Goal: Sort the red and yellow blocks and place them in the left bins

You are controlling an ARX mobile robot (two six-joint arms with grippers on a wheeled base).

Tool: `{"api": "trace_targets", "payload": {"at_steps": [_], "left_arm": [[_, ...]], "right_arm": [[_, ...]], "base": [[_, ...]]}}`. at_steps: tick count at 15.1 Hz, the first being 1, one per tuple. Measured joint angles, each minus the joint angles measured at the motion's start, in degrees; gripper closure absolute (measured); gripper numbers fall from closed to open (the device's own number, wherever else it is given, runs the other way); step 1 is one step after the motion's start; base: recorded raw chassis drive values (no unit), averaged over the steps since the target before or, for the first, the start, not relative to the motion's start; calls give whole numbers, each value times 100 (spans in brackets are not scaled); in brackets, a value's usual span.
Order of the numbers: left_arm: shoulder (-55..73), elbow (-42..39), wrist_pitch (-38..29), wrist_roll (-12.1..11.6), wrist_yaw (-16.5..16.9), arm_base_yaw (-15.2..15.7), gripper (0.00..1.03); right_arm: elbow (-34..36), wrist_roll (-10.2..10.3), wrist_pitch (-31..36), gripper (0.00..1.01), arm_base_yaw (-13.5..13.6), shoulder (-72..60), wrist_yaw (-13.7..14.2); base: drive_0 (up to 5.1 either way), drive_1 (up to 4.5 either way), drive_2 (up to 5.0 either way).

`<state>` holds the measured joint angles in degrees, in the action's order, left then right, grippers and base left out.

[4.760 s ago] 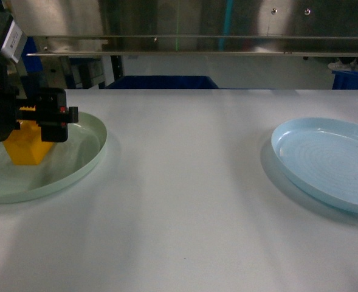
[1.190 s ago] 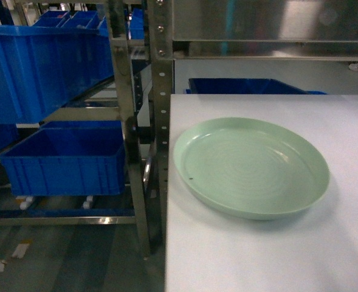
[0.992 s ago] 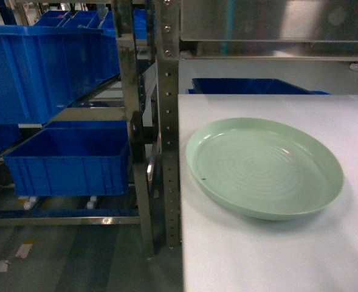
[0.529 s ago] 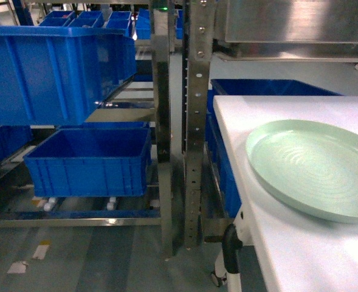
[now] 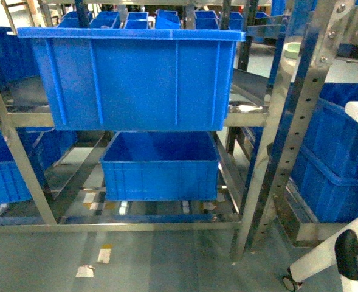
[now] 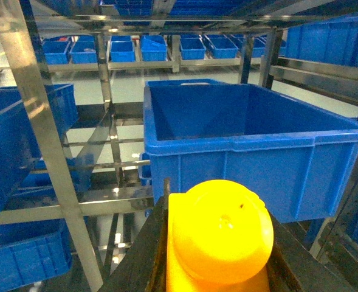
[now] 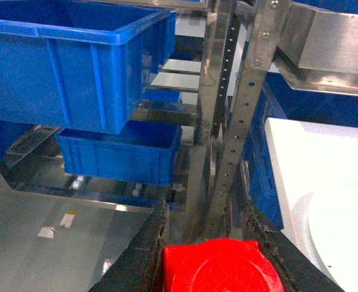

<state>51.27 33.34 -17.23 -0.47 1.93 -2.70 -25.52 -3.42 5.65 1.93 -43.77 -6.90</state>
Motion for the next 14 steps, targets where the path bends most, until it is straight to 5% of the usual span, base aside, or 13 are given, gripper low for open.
{"api": "trace_targets", "payload": {"at_steps": [14], "left_arm": [[0, -2, -9, 0, 2, -11, 77]], "right_arm": [[0, 0, -4, 72, -2, 0, 2]], "base": [[-498, 243, 243]]}}
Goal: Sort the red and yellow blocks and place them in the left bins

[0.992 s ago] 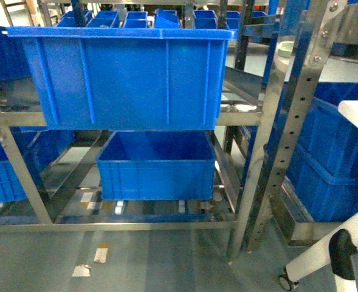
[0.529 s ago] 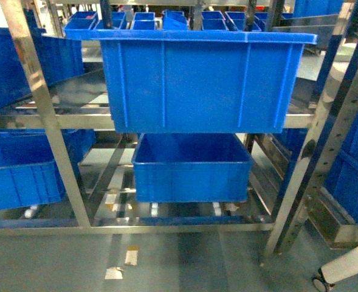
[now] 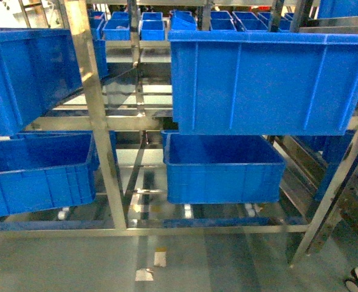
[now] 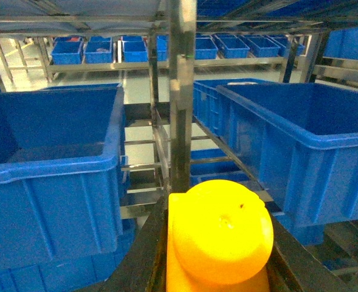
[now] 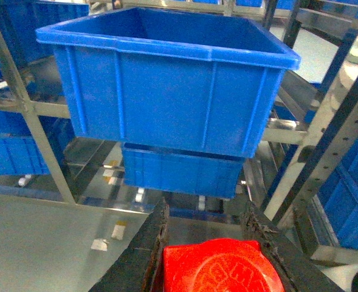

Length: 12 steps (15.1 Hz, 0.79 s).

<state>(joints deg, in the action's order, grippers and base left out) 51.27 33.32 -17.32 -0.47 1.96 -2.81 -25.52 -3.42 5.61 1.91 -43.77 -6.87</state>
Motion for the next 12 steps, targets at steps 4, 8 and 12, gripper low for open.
{"api": "trace_targets", "payload": {"at_steps": [4, 8, 12], "left_arm": [[7, -4, 9, 0, -2, 2, 77], [4, -4, 11, 0, -7, 7, 77], [0, -7, 0, 0, -35, 31, 77]], "right_arm": [[-2, 0, 4, 72, 2, 0, -2], [-2, 0, 17, 72, 2, 2, -2], [-2, 0, -7, 72, 33, -2, -22]], "base": [[-498, 243, 243], [-494, 247, 247], [-481, 260, 260]]}}
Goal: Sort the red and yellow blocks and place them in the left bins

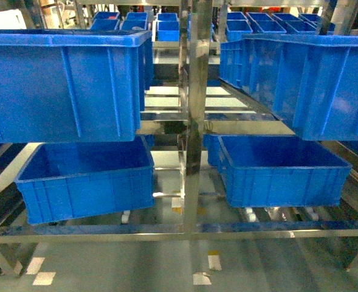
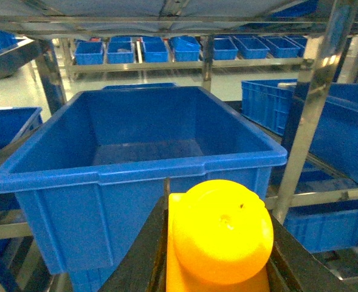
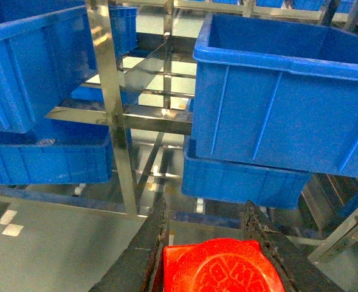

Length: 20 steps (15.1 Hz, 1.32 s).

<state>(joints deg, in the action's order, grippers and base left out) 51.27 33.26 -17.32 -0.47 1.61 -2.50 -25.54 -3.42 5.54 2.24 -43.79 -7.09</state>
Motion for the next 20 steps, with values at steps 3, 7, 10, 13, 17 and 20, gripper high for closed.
{"api": "trace_targets", "payload": {"at_steps": [3, 7, 10, 13, 17, 20], "left_arm": [[-7, 0, 15, 0, 33, -28, 77], [-42, 0, -9, 0, 33, -31, 77], [-9, 0, 7, 0, 31, -22, 77], [4, 0, 11, 0, 33, -28, 77], [0, 0, 9, 0, 33, -31, 77], [-2, -2, -7, 0, 33, -28, 77]], "right_arm": [[2, 0, -9, 72, 0, 4, -2], [0, 0, 13, 72, 0, 33, -4], [0, 0, 7, 72, 0, 24, 0], [0, 0, 9, 72, 0, 2, 0], [2, 0, -2, 72, 0, 0, 0], [0, 0, 22, 72, 0, 13, 0]], "base": [[-481, 260, 260], [-481, 260, 260], [-4, 418, -425], [-4, 418, -425], [0, 422, -422], [3, 425, -420]]}}
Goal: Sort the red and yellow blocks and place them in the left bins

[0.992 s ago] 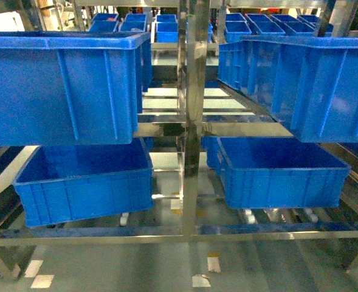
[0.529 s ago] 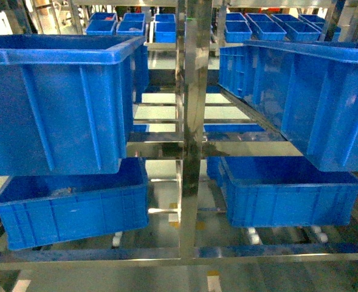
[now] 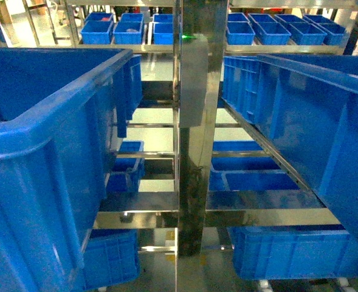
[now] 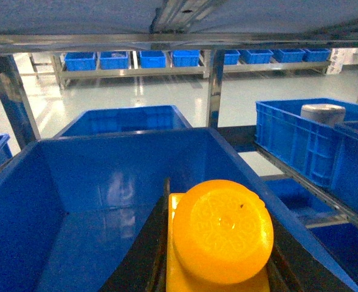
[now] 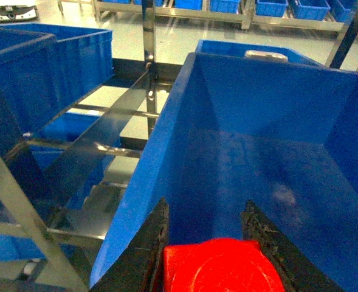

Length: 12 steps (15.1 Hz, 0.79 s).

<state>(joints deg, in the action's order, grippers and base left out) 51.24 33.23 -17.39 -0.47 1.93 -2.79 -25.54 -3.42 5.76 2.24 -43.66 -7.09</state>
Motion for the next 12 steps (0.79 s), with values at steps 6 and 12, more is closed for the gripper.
{"api": "trace_targets", "payload": {"at_steps": [6, 12], "left_arm": [[-83, -26, -70, -52, -13, 0, 77], [-72, -22, -46, -96, -7, 0, 77]], "right_arm": [[-7, 0, -15, 72, 0, -39, 15], [-1182, 68, 31, 72, -468, -1849, -205]], "base": [[2, 354, -350], [0, 0, 0]]}}
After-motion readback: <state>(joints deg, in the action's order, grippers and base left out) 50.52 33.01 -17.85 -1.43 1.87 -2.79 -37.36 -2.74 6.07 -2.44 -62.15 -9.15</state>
